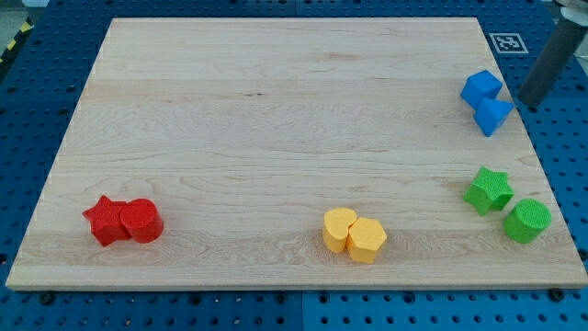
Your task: Push the blue cube to the top right corner of the board
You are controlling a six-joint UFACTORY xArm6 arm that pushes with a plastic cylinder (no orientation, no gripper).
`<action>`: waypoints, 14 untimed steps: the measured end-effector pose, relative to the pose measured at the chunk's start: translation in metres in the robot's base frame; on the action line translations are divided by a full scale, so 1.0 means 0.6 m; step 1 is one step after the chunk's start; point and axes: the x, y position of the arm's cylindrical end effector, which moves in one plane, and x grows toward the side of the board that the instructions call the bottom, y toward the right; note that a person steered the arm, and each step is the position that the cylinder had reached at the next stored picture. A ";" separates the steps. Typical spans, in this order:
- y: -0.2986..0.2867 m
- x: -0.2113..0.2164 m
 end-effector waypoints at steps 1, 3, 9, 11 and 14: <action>0.000 0.016; -0.083 0.009; -0.121 -0.019; -0.121 -0.062; -0.151 -0.116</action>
